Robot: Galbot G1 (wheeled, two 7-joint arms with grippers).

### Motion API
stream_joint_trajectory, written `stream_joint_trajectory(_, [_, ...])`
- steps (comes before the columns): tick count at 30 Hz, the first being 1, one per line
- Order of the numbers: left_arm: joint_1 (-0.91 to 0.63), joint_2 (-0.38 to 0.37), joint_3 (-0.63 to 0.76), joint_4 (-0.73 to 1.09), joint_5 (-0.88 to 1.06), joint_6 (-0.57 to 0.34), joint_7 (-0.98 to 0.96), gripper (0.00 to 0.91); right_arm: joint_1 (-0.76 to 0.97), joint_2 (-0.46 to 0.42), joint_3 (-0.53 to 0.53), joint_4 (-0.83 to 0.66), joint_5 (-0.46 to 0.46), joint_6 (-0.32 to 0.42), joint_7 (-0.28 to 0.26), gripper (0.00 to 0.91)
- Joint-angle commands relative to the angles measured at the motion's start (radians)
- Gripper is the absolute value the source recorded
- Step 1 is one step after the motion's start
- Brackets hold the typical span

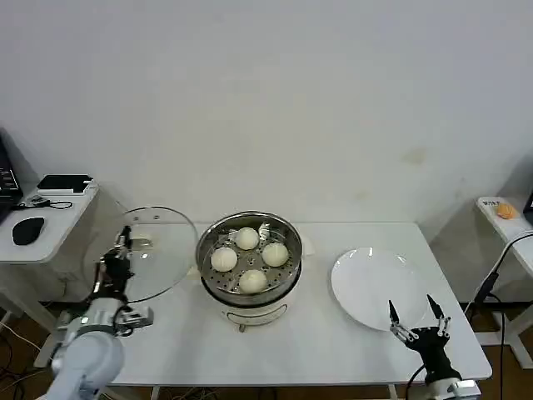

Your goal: Take steamed baozi put them in steamer then cover it.

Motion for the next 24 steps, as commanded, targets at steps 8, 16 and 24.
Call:
stream_joint_trajectory(8, [-0.267,-0.219,0.365,-0.006,0.266,0.139,0.253,0.0,-0.003,0.045,-0.043,-0.001,-0.079,0.002,0.001,0.907])
stream_joint_trajectory(16, [-0.33,-0.363,0.413,0.062,0.38,0.139,0.315,0.0,0.001,0.041,-0.05,-0.009,-0.078,0.004,0.0,0.907])
stream_joint_trajectory(24, [-0.354,-0.431,0.387,0.15,0.417,0.139,0.316,0.0,0.004,0.039,-0.056,-0.023,-0.081,0.009,-0.001,0.907])
